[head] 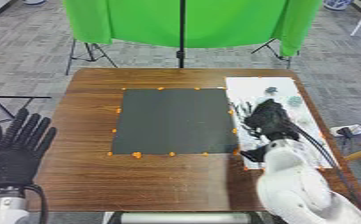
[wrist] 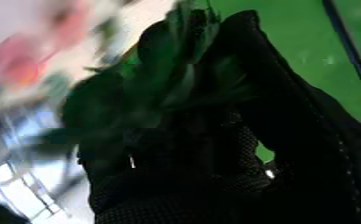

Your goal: Arrange flowers

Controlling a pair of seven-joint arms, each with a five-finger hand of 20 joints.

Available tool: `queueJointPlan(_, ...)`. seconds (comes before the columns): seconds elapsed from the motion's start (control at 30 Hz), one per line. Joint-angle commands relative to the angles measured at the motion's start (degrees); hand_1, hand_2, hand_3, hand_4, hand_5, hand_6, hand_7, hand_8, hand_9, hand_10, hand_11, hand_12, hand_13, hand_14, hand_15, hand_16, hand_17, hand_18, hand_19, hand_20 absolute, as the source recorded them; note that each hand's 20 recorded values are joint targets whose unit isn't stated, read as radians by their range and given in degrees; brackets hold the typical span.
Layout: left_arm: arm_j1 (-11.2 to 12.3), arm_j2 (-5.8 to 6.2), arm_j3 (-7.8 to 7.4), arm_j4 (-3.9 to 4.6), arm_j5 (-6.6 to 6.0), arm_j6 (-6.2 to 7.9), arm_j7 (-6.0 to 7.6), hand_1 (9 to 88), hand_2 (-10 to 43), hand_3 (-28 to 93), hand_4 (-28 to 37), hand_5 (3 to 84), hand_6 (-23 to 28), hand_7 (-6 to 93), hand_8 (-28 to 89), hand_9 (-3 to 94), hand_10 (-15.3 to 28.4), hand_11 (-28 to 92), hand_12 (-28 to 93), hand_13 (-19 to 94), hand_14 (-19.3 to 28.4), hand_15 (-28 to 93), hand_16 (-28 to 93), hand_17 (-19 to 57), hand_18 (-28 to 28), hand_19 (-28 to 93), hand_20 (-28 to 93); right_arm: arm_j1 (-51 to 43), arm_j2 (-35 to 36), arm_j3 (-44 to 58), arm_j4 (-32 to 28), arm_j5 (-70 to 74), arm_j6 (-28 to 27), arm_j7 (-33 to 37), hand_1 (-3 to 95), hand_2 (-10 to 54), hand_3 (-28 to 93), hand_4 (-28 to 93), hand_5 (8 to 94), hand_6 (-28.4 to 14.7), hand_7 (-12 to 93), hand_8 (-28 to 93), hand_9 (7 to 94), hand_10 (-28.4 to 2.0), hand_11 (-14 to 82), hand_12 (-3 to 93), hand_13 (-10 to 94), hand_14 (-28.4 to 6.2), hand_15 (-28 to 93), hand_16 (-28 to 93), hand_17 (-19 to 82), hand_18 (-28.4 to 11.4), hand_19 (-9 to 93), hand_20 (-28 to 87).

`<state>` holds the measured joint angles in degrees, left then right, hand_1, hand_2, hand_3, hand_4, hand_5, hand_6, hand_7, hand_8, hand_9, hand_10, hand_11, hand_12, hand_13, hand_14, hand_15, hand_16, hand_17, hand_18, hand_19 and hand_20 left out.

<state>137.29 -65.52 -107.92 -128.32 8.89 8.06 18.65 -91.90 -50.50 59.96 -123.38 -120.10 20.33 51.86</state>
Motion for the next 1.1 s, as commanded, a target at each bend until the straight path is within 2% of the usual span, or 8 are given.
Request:
queueJointPlan(0.03,-2.11,0.42,1.79,1.77,-0.63,0.7,0.34,23.1,12.0,77,-28.3,41.4,6.8,7.9,-8,34.3,12.6,11,10,26,11.9,18,-2,-2.5,11.1,18,14,20.7,-15.8,-10.14,8.65,6.13,-0.14,3.7,57.7,-9.5,70,-22,75.9,-3.3,41,19,77.6,-14.9,30.5,52.0,68,-14.8,78,31,34,-28.2,88,40)
queueJointPlan(0.13,-3.47,0.98,2.87,2.27,-0.12,0.39,-0.54,23.0,12.0,77,-28.3,41.3,6.8,8.0,-8,34.3,12.5,11,10,26,11.9,18,-2,-2.5,11.1,18,14,23.89,-18.92,-12.28,11.66,11.22,-1.35,4.86,57.8,-9.5,69,-21,75.3,-3.4,42,20,77.4,-15.0,31.2,51.4,68,-15.1,78,31,35,-28.3,89,41)
queueJointPlan(0.4,-5.14,2.59,3.67,2.54,-0.09,1.2,-0.3,23.1,11.9,77,-28.3,41.4,6.8,8.1,-8,34.3,12.5,11,11,26,11.8,17,-2,-2.5,11.1,18,14,30.3,-26.81,-20.23,21.11,15.57,-2.97,6.64,57.9,-9.5,69,-22,74.0,-3.3,44,19,79.2,-14.3,33.1,49.7,71,-15.0,79,31,36,-28.4,90,42)
queueJointPlan(0.57,-5.36,3.36,4.62,2.53,-0.08,1.55,-0.82,23.2,11.8,77,-28.3,41.4,6.8,8.2,-8,34.4,12.5,11,11,26,11.8,17,-2,-2.5,11.1,18,14,30.31,-29.37,-23.6,25.11,16.04,-5.46,9.38,56.8,-9.5,70,-22,73.4,-3.9,44,17,80.3,-14.3,33.3,46.9,72,-14.5,78,31,37,-28.4,90,43)
queueJointPlan(0.7,-6.24,3.65,5.49,3.0,-0.17,1.63,-1.23,23.2,11.7,77,-28.3,41.4,6.8,8.2,-8,34.4,12.5,11,11,26,11.9,18,-2,-2.6,11.2,18,14,28.94,-30.36,-24.15,26.5,16.99,-5.42,11.19,56.4,-9.5,70,-22,71.4,-5.0,41,16,78.5,-15.0,30.1,46.8,70,-14.7,78,31,36,-28.4,90,43)
queueJointPlan(0.83,-6.74,3.7,6.05,3.24,-0.12,1.32,-1.33,23.3,11.7,77,-28.3,41.5,6.9,8.2,-8,34.4,12.5,11,11,26,12.0,18,-2,-2.6,11.2,18,14,28.31,-30.55,-24.46,27.29,16.05,-3.83,11.84,52.9,-9.5,74,-23,64.2,-9.6,31,11,68.7,-19.3,32.3,36.1,63,-17.8,77,27,31,-28.4,87,42)
queueJointPlan(0.93,-6.4,3.52,6.03,3.18,-0.18,1.45,-1.26,23.4,11.7,77,-28.3,41.5,6.9,8.1,-8,34.4,12.5,11,11,26,12.2,18,-2,-2.6,11.2,18,14,28.08,-30.61,-24.48,27.78,15.19,-3.15,11.86,48.4,-9.5,80,-23,60.1,-12.0,23,-9,61.5,-22.8,36.4,24.5,58,-20.1,77,23,31,-28.4,87,42)
queueJointPlan(1.1,-6.2,3.25,6.0,3.22,-0.1,1.35,-1.11,23.4,11.8,77,-28.3,41.5,6.8,8.3,-8,34.4,12.4,11,11,26,12.2,18,-2,-2.6,11.2,18,14,27.68,-30.12,-24.32,27.28,15.51,-3.17,11.65,46.5,-9.5,81,-23,57.1,-13.8,17,-11,58.6,-24.2,32.8,19.5,56,-21.0,75,21,30,-28.4,88,42)
